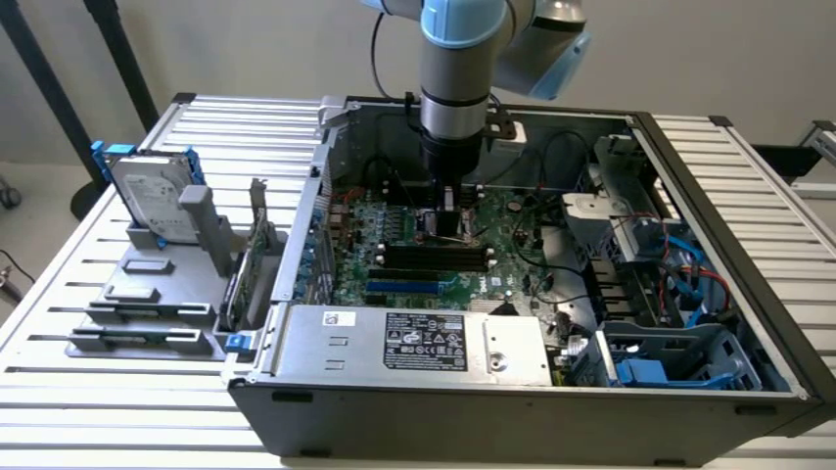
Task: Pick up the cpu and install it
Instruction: 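Place the cpu into insertion slot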
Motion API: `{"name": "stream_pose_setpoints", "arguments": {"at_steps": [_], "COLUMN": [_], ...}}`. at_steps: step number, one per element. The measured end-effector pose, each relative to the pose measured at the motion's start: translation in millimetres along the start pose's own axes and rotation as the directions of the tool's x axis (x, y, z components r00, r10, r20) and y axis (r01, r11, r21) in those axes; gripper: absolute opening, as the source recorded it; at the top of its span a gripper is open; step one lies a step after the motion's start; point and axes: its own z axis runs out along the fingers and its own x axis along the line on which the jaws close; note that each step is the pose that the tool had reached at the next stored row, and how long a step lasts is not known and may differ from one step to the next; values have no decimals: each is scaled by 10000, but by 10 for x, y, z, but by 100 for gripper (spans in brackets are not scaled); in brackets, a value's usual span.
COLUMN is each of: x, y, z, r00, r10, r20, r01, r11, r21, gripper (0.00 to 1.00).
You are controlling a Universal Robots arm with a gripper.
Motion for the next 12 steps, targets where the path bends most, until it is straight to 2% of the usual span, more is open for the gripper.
{"name": "stream_pose_setpoints", "arguments": {"at_steps": [4, 12], "x": [1, 5], "y": [1, 3], "z": [-20, -165], "r00": [10000, 10000], "r10": [2, 8], "r20": [0, 0], "r01": [-2, -8], "r11": [10000, 10000], "r21": [0, 0], "gripper": [62, 62]}}
